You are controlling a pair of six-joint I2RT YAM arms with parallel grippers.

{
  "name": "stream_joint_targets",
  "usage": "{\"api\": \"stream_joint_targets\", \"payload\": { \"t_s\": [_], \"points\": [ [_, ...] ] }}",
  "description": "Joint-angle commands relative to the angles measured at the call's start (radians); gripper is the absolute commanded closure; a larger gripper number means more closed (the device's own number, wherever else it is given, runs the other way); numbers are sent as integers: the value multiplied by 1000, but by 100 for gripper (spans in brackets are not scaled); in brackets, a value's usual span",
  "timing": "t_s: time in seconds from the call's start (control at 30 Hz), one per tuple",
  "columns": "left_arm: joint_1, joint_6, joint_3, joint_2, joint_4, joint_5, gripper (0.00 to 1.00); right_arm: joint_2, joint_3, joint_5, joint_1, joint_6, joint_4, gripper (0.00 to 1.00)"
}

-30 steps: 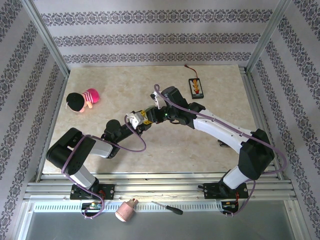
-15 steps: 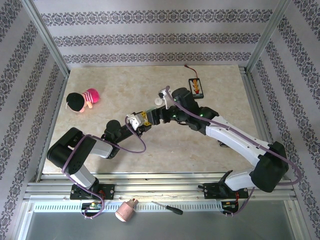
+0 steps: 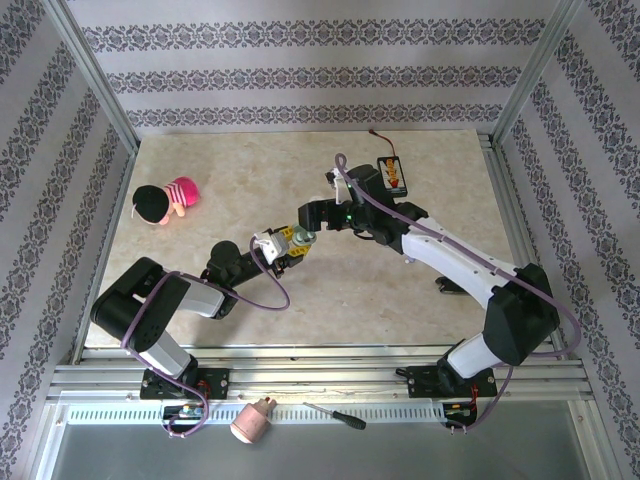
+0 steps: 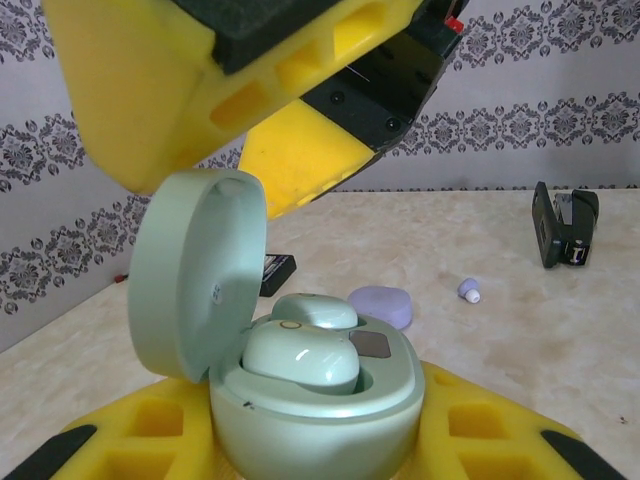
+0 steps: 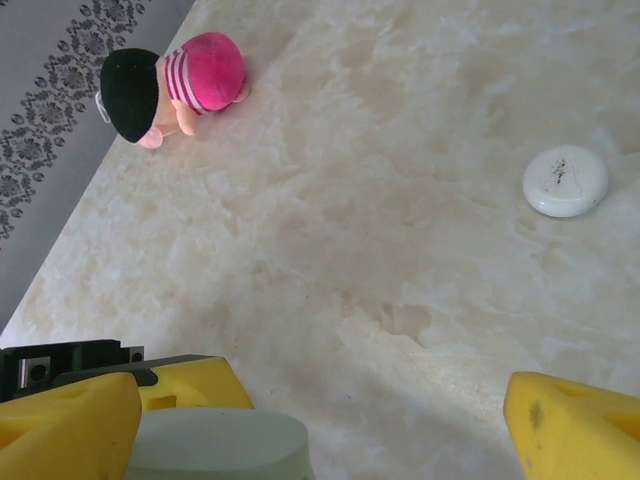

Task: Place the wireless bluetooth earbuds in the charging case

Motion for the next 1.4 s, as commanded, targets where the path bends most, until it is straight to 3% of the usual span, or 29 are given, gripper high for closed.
{"api": "stream_joint_targets", "payload": {
  "t_s": [0.0,0.33,0.6,0.97,1.17,1.37],
  "points": [
    [-3,7,-6,-23,56,-7,79,-22,-30,-16,-3,23,23,7],
    [-3,-16,-4,-25,56,-40,78,-92,-92,-45,-26,62,47,7],
    [-3,-78,8,-56,56,-73,78,-133,-220,-290,-92,300,266,8],
    [-3,-154,40,-74,57,-62,78,-101,-402,-534,-119,665,699,16],
    [-4,-180,55,-82,57,-47,78,-18,-469,-562,-116,898,1045,22],
    [-6,-196,68,-70,57,-35,78,66,-475,-545,-117,1019,1237,39]
  ]
}}
